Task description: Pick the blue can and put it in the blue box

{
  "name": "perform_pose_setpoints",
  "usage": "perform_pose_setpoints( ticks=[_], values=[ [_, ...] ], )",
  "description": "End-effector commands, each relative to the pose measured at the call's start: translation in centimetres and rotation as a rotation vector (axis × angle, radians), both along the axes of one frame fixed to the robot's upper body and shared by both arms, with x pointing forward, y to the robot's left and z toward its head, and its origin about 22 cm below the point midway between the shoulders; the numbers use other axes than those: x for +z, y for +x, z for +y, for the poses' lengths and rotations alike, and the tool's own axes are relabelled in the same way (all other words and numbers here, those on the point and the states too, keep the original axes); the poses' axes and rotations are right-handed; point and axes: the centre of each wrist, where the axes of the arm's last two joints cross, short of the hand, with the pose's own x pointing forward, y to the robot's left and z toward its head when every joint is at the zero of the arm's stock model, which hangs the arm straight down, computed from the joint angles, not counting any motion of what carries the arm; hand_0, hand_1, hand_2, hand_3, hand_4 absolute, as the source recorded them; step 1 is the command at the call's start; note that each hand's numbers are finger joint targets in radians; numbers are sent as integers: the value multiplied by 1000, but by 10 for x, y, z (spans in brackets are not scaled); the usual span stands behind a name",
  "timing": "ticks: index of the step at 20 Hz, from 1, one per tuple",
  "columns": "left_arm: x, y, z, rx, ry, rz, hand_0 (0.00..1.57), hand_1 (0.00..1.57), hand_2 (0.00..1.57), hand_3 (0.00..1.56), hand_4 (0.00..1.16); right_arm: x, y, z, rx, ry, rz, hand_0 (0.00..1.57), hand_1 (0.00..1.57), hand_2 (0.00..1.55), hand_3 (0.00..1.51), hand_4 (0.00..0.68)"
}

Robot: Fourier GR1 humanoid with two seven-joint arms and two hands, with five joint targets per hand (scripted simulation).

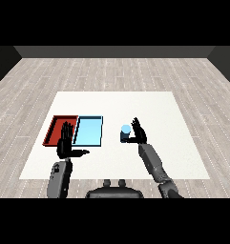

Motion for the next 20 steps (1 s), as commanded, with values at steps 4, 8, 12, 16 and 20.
perform_pose_setpoints(
  ticks=[4, 8, 12, 16, 20],
  values=[
    [-7, -2, -18, 2, 20, -8, 0, 0, 0, 0, 0, 11, 23, 15, 25, -3, 7, 0, 0, 0, 0, 0],
    [1, 8, 13, 21, -2, 2, 0, 0, 0, 0, 0, 16, 21, 22, 40, 14, -6, 0, 0, 0, 0, 0],
    [-9, -6, 10, -10, 9, -11, 0, 0, 0, 0, 0, -9, 9, 12, 17, -1, 1, 0, 0, 0, 0, 0],
    [12, -17, -10, -2, -10, -25, 0, 0, 0, 0, 0, -6, 13, 23, 38, -4, 20, 0, 0, 0, 0, 0],
    [9, -9, 20, 6, -1, 7, 0, 0, 0, 0, 0, -2, 25, 33, 32, 0, 21, 0, 0, 0, 0, 0]
  ],
)
